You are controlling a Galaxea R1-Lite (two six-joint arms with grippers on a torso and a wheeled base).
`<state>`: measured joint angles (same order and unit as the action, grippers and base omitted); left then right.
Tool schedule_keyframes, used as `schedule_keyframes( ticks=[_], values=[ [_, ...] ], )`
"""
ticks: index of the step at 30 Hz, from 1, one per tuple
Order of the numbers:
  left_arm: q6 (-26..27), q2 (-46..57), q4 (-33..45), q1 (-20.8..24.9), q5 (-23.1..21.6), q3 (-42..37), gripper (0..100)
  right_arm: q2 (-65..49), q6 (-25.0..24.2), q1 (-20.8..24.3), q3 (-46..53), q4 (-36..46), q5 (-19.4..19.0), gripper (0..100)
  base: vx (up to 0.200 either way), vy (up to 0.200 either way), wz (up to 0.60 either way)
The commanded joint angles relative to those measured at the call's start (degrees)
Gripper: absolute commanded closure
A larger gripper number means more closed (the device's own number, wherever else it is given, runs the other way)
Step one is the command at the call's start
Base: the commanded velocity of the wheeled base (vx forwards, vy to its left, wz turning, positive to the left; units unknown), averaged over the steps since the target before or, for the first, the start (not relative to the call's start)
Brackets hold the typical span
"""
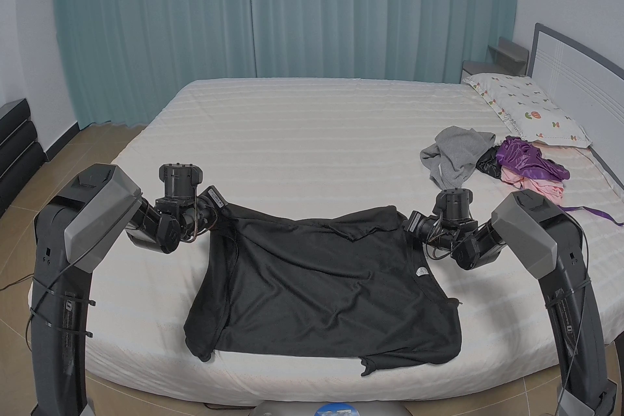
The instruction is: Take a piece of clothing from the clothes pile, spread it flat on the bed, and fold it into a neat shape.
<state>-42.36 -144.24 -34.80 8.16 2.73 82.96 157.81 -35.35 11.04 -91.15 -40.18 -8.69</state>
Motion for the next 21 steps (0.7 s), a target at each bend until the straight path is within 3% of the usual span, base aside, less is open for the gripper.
schedule_keyframes(
  ticks=[1, 12, 21],
  values=[
    [0.0, -0.2, -0.3, 0.1, 0.1, 1.0, 100, -2.8, -2.1, -1.5, 0.4, -1.3, 0.5, 100, 0.000, 0.000, 0.00],
    [0.0, -1.7, -0.3, 0.5, 0.1, 4.4, 100, -4.2, -2.9, -7.4, 0.0, -3.0, 0.9, 100, 0.000, 0.000, 0.00],
    [0.0, -7.7, -1.0, 1.2, 3.1, 10.4, 100, -2.1, -2.4, -6.9, -0.2, -5.2, 1.0, 100, 0.000, 0.000, 0.00]
  ],
)
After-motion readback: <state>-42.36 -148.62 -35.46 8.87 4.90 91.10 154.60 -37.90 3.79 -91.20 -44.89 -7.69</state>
